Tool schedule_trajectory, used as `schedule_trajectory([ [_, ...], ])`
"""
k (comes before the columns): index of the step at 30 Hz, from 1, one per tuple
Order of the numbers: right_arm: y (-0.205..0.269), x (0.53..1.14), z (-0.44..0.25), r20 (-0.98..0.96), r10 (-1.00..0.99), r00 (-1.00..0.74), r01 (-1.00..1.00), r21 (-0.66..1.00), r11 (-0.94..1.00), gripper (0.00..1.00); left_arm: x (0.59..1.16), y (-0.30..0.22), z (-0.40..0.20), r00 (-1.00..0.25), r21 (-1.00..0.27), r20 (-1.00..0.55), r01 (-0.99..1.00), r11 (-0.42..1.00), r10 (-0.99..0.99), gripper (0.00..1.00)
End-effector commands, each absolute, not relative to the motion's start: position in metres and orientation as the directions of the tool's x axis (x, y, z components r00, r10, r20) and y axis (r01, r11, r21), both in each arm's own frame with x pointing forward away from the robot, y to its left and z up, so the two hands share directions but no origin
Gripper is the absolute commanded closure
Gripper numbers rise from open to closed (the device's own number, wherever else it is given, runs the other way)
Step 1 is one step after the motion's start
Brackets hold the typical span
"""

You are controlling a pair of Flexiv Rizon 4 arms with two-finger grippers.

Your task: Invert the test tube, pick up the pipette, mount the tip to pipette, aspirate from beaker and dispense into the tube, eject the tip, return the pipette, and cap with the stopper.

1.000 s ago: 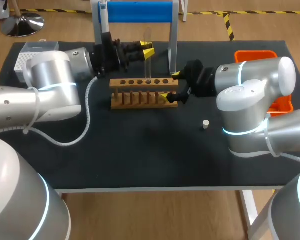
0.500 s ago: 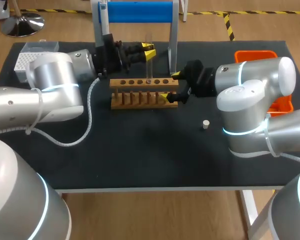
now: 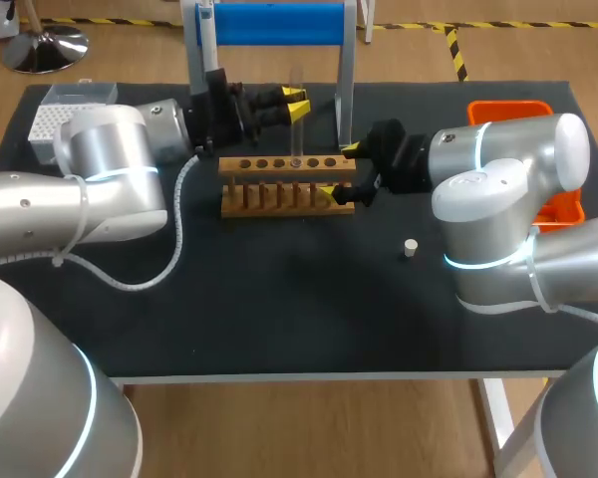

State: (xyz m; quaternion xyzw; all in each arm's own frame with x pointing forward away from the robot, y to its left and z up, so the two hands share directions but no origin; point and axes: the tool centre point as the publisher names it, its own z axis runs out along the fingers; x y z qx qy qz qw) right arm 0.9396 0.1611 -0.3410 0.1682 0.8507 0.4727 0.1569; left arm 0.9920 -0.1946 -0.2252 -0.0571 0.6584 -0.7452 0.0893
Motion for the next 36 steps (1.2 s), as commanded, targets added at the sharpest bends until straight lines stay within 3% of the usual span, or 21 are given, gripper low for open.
schedule_trajectory([
  [1,0.160,0.939,-0.341,-0.106,0.433,-0.895,0.138,0.858,0.496,0.00,0.992,-0.194,-0.226,-0.977,-0.991,-0.032,0.057,-0.118,-0.209,1.00],
  [36,0.160,0.939,-0.341,-0.106,0.433,-0.895,0.138,0.858,0.496,0.00,0.995,-0.192,-0.241,-0.975,-0.994,-0.025,0.049,-0.102,-0.223,1.00],
])
